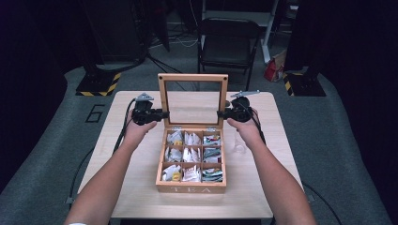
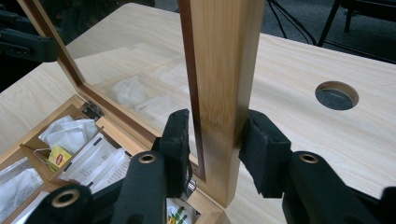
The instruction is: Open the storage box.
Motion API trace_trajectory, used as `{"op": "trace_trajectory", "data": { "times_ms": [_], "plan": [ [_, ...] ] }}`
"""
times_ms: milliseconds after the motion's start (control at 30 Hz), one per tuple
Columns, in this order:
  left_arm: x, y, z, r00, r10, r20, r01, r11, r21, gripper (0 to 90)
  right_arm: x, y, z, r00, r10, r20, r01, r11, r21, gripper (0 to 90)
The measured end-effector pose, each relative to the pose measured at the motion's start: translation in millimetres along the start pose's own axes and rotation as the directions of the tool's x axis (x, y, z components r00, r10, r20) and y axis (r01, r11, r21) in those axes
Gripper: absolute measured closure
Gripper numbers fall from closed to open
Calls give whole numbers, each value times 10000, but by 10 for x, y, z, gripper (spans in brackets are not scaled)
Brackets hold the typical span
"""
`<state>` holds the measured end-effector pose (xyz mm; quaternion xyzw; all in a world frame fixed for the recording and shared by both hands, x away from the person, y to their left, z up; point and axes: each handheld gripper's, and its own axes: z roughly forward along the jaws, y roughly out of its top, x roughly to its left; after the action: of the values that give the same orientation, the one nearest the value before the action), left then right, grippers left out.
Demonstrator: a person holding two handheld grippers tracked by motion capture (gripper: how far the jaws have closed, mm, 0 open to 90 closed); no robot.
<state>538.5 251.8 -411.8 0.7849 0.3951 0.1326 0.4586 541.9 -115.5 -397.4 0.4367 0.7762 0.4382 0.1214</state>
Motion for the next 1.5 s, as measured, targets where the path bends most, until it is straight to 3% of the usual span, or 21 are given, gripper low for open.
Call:
{"op": "trace_trajectory", "data": {
  "times_ms": [433, 767, 833, 1033, 1100, 1500],
  "plan": [
    [24, 4, 31, 9997, -220, 42, 220, 9998, -21, 666, 30, -32, -55, 9986, 323, 417, -322, 9995, -33, 526],
    [23, 17, 50, 9995, -303, -90, 304, 9995, 77, 662, 84, -88, -220, 9977, -238, 633, 245, 9997, -94, 515],
    [10, 15, 54, 9987, -495, -118, 496, 9987, 63, 661, 115, -86, -249, 9977, -337, 590, 346, 9993, -135, 511],
    [24, 12, 41, 9985, -542, -56, 542, 9985, 123, 626, 192, -73, -341, 9984, -517, 229, 527, 9975, -480, 510],
    [22, 4, 41, 9976, -696, -5, 696, 9975, 149, 612, 211, -76, -357, 9983, -556, 171, 562, 9975, -435, 506],
    [61, -59, -69, 9986, -438, -311, 442, 9989, 124, 546, 307, -198, -365, 9943, -1033, -280, 1037, 9945, 145, 474]
  ]
}}
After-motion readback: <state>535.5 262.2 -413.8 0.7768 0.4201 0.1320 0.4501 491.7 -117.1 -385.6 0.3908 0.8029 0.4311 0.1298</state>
